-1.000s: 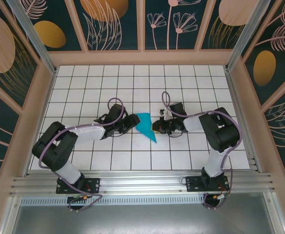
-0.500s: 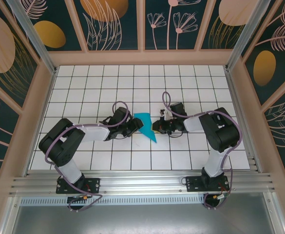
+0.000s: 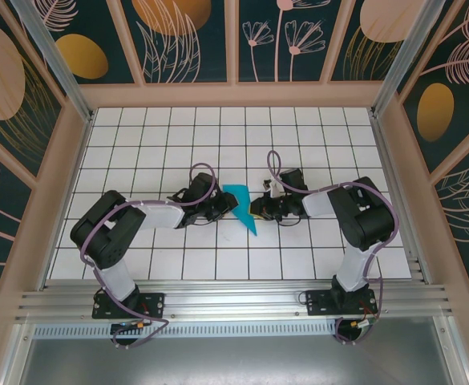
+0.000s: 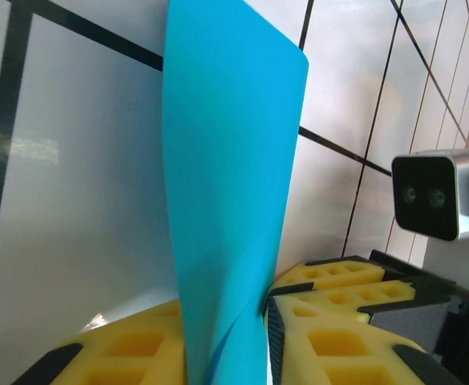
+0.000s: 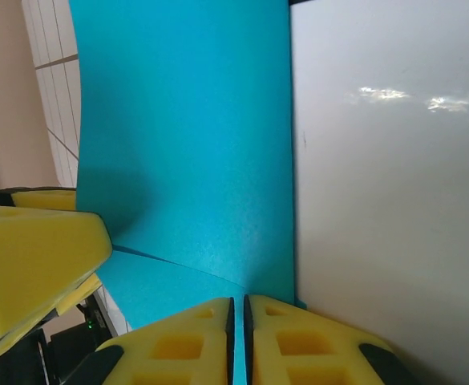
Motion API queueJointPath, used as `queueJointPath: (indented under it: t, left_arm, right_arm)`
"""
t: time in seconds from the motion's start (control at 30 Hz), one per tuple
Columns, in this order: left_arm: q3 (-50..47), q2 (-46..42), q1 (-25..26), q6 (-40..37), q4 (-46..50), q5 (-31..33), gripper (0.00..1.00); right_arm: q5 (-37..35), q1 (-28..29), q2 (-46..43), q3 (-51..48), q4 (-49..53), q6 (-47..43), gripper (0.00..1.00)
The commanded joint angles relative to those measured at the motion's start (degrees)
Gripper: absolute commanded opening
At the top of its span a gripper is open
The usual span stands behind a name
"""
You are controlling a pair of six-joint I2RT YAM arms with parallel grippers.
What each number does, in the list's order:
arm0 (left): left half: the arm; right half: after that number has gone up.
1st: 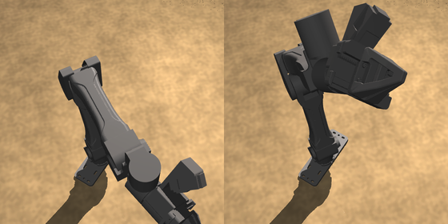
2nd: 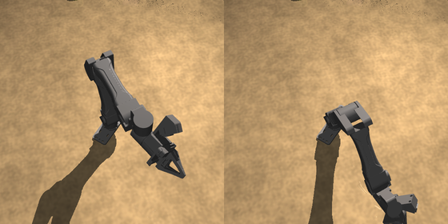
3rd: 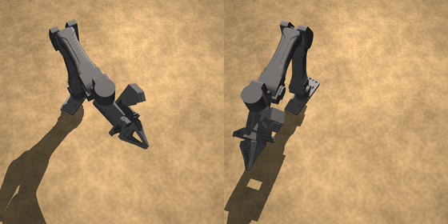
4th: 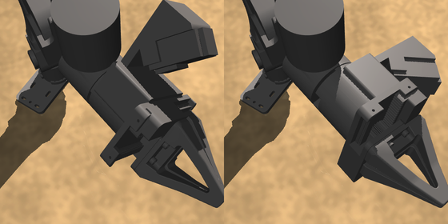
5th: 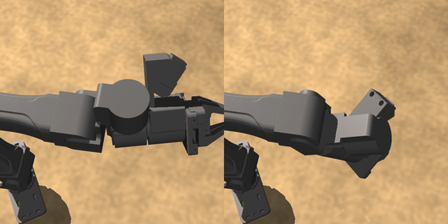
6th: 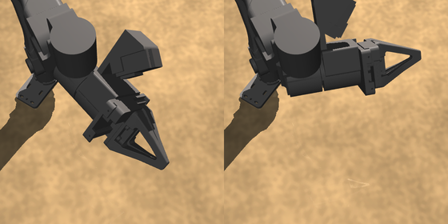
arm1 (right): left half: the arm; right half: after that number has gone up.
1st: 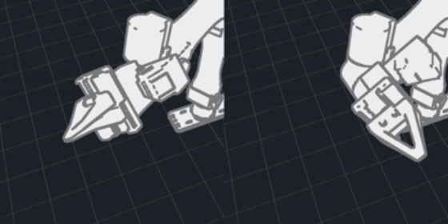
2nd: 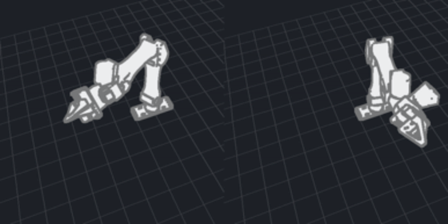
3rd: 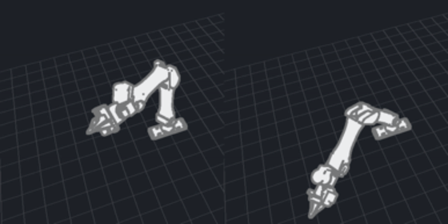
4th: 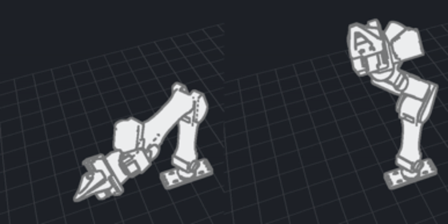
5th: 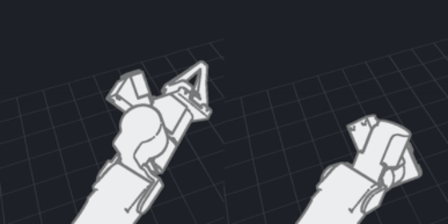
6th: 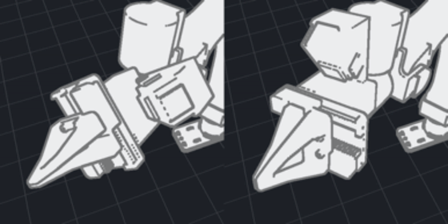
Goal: Fold a paper plane with a square sheet of paper (pick it up from the middle)
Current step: Fold the wing for the fifth time at the center of the table.
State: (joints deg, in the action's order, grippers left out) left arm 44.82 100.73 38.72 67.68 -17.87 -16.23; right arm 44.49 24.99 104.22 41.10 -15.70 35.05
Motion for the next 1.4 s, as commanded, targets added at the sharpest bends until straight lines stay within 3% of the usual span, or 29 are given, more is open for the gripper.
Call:
queueJointPath:
  t: [0.0,0.23,0.43,0.5,0.67,0.9,1.37]
  left_arm:
    - [1.8,0.6,0.3,-0.7,-1.0,0.6,0.21]
    - [2.4,-0.9,0.3,-0.3,0.4,2.7,0.09]
    - [2.5,-1.4,0.2,0.8,0.7,3.2,0.07]
    - [2.6,-1.2,0.3,1.0,0.7,3.2,0.07]
    - [2.7,-1.0,0.3,1.1,0.5,2.8,0.07]
    - [2.8,-0.6,0.3,1.0,0.7,2.8,0.07]
    - [2.8,-0.4,0.3,0.5,1.6,2.9,0.08]
  right_arm:
    - [-4.3,-0.7,-1.0,-0.1,4.1,-1.9,0.18]
    - [-9.1,-0.4,-9.7,-1.2,5.5,-4.6,0.25]
    - [-21.3,2.3,-20.6,-7.7,1.9,-9.6,0.33]
    - [-26.0,5.5,-24.2,-10.4,0.0,-14.8,0.38]
    - [-40.5,18.5,-28.0,-13.6,-3.9,-28.4,0.4]
    - [-51.7,27.3,-25.1,-14.5,-9.8,-38.1,0.43]
    - [-61.9,30.9,-14.1,-9.7,-12.5,-45.9,0.4]
